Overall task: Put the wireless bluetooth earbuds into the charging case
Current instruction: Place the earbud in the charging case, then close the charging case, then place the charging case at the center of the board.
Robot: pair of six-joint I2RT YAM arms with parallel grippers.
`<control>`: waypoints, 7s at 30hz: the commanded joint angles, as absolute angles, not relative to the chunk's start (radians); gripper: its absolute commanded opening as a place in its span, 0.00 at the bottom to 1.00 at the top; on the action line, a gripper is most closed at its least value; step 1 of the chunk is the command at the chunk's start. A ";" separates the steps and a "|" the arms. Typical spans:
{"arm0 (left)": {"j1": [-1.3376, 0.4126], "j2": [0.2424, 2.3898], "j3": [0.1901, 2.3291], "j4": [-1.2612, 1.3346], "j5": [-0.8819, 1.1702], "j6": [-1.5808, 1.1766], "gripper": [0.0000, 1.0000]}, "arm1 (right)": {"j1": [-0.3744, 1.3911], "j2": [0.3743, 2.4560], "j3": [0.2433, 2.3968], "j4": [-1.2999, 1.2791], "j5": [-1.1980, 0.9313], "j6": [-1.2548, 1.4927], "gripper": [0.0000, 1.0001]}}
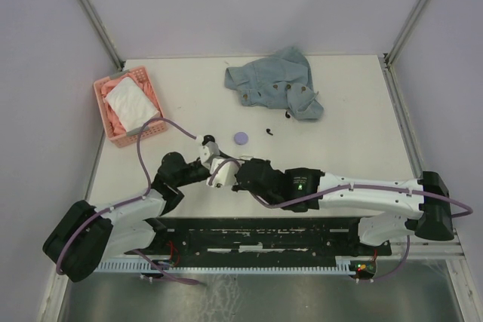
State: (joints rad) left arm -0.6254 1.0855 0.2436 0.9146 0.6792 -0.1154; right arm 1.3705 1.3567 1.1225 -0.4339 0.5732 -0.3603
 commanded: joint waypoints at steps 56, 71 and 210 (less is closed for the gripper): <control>-0.623 1.018 0.193 1.121 0.563 -0.147 0.03 | 1.064 1.273 1.237 -0.583 0.293 0.104 0.57; -0.623 1.018 0.201 1.120 0.586 -0.152 0.03 | 1.064 1.297 1.236 -0.521 0.181 0.112 0.59; -0.466 1.417 0.805 -0.265 -0.283 -0.413 0.93 | 0.879 1.062 0.549 0.000 0.563 0.282 0.95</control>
